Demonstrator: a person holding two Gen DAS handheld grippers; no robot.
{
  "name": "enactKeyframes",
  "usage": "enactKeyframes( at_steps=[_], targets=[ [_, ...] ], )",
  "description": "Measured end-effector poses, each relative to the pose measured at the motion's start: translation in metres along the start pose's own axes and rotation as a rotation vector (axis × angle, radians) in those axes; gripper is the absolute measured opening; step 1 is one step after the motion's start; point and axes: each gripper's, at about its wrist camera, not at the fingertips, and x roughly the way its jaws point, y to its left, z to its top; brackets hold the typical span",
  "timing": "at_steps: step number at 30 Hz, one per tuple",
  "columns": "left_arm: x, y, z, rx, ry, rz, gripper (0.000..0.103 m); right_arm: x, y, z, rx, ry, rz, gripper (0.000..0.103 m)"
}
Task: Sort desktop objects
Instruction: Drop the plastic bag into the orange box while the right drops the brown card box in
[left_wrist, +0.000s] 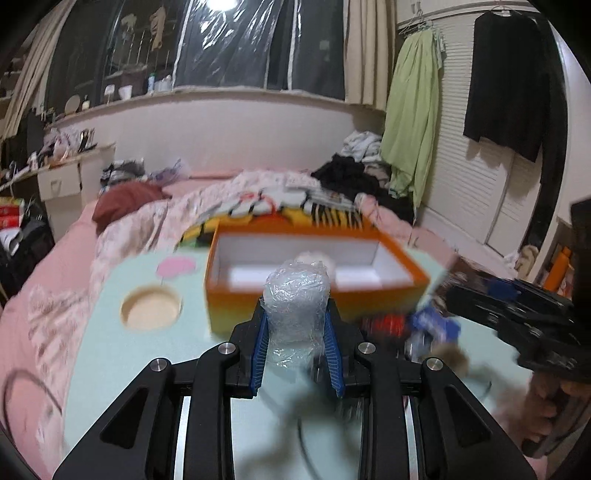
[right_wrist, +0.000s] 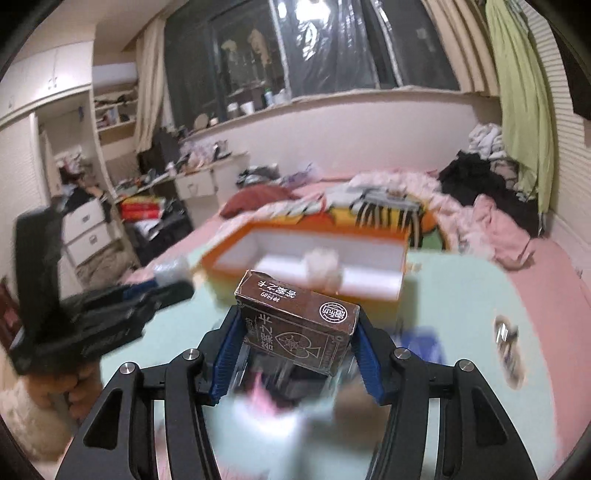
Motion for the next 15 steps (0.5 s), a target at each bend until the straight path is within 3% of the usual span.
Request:
enactKeyframes(
  at_steps=[3, 6, 7, 8, 9, 10, 11, 15],
  targets=[
    [0.023, -0.001, 0.033, -0.027, -0.011, 0.012, 0.029, 0.035, -0.006, 0.031, -0.036, 0.010, -0.089, 0.057],
    [0.061, 0.003, 0.053, -0.045, 0.019, 0.075, 0.031, 0.074, -0.009, 0.039, -0.078, 0.062, -0.162, 0.062],
    [0.074, 0.003, 0.053, -0.034, 0.040, 0.064, 0.035, 0.090, -0.011, 0.036, -0.080, 0.121, -0.186, 0.081],
    [0.091, 0.003, 0.050, -0.017, 0.088, 0.052, 0.053, 0.103, -0.013, 0.030, -0.078, 0.180, -0.206, 0.091],
    [0.100, 0.002, 0.044, -0.008, 0.127, 0.053, 0.076, 0.113, -0.016, 0.019, -0.066, 0.219, -0.208, 0.093],
    [0.109, 0.001, 0.037, 0.003, 0.164, 0.054, 0.080, 0.108, -0.017, 0.015, -0.053, 0.175, -0.200, 0.093],
    [0.110, 0.004, 0.030, -0.027, 0.152, 0.021, 0.080, 0.105, -0.017, 0.014, -0.061, 0.155, -0.209, 0.093],
    [0.105, 0.008, 0.027, -0.043, 0.136, 0.022, 0.081, 0.102, -0.018, 0.015, -0.077, 0.172, -0.214, 0.094]
  ],
)
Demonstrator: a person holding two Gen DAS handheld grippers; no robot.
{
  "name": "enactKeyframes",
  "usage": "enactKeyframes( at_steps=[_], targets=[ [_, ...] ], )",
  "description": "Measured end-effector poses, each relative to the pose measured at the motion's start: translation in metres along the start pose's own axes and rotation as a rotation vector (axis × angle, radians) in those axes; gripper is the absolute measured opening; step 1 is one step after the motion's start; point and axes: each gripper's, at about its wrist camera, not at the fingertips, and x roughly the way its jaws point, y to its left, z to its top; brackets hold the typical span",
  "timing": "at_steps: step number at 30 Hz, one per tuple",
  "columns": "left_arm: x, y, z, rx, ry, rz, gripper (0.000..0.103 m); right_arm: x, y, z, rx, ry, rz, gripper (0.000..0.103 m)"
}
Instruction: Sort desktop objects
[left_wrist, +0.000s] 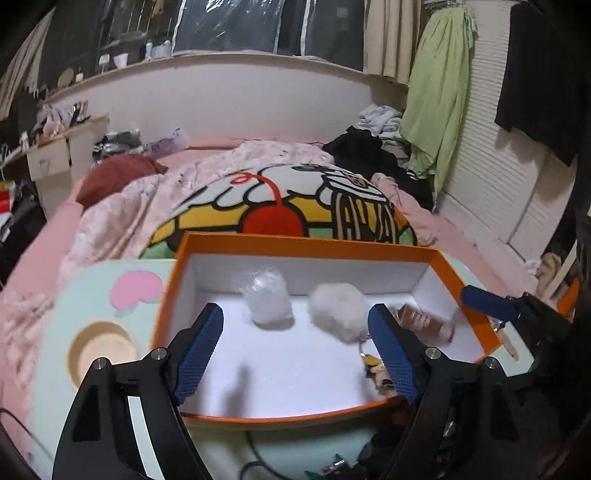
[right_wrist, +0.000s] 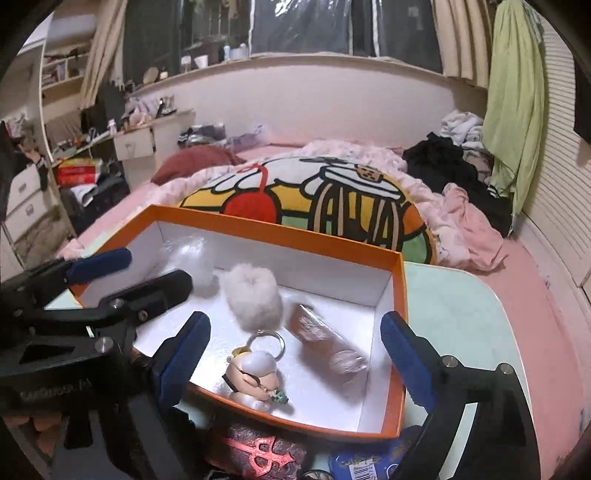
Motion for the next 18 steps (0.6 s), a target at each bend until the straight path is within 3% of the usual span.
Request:
enactKeyframes(
  at_steps=[4, 7, 12, 15, 18],
  targets=[
    [-0.040, 0.003, 0.004, -0.003, -0.118, -0.039, 0.081, -0.032, -0.003, 0.001, 0.028, -0.110, -0.018, 0.094],
    [-0.065, 0.001, 0.003, 0.004, -0.135, -0.048, 0.081, -0.068, -0.004, -0.007, 0.076, -0.177, 0.033, 0.094],
    [-0.091, -0.003, -0.039, 0.034, -0.035, -0.082, 0.081, -0.104, 0.005, -0.055, 0.091, -0.119, 0.126, 0.096],
    [-0.092, -0.003, -0.071, 0.048, 0.029, -0.077, 0.081, -0.111, 0.008, -0.088, 0.060, -0.057, 0.123, 0.096],
    [-0.077, -0.008, -0.096, 0.106, 0.134, -0.025, 0.081, -0.109, 0.006, -0.114, 0.070, 0.045, 0.132, 0.096]
  ],
)
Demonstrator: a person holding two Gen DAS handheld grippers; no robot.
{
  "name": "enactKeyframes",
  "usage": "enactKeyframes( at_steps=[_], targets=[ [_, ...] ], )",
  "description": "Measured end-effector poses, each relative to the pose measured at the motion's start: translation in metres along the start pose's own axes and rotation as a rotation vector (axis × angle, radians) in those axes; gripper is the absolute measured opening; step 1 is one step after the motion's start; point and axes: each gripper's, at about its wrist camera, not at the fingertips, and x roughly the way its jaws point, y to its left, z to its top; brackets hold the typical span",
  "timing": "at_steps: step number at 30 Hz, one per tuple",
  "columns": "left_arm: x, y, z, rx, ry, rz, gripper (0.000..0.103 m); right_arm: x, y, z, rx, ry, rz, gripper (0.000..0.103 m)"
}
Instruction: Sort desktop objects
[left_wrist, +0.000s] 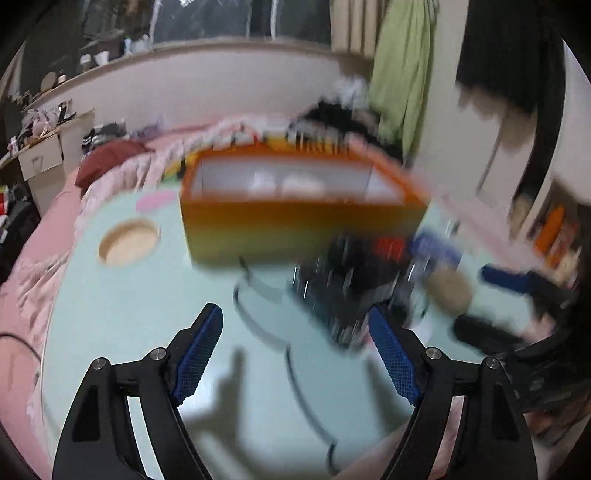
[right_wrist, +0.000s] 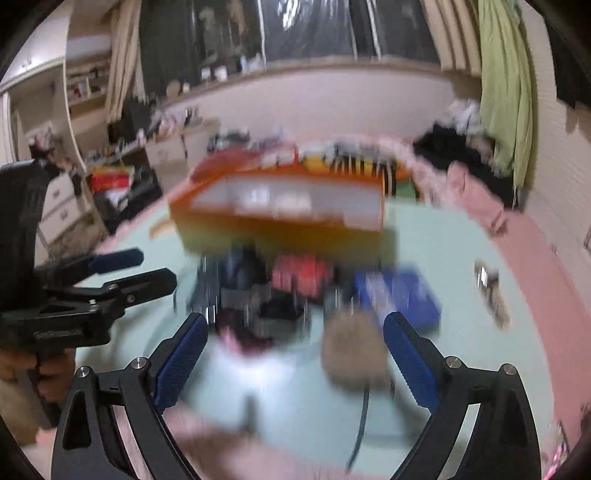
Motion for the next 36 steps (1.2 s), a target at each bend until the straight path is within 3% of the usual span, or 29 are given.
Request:
enactKeyframes(
  at_steps=[3, 5, 8, 16, 24, 36],
  targets=[
    [0.014, -0.006, -0.016, 0.022, 0.031, 0.086, 0.084, 0.009, -0.004, -0.016, 0.000, 0.053, -0.054, 0.103],
    [0.014, -0.011, -0.022, 0.023, -0.013, 0.145, 0.087, 0.023, -0.008, -0.021, 0.001, 0.124, -0.045, 0.103],
    [0.013, -0.020, -0.021, 0.060, -0.026, 0.192, 0.091, 0.024, -0.007, -0.018, -0.020, 0.129, -0.071, 0.103],
    [0.009, -0.017, -0.023, 0.051, -0.029, 0.177, 0.091, 0.025, -0.009, -0.022, -0.035, 0.109, -0.046, 0.103],
    [0.014, -0.012, -0.023, 0.027, -0.014, 0.115, 0.091, 0.027, -0.009, -0.023, -0.036, 0.109, -0.045, 0.103],
    [0.014, -0.013, -0.023, 0.029, -0.013, 0.117, 0.091, 0.027, -0.009, -0.022, -0.038, 0.109, -0.042, 0.103]
  ],
)
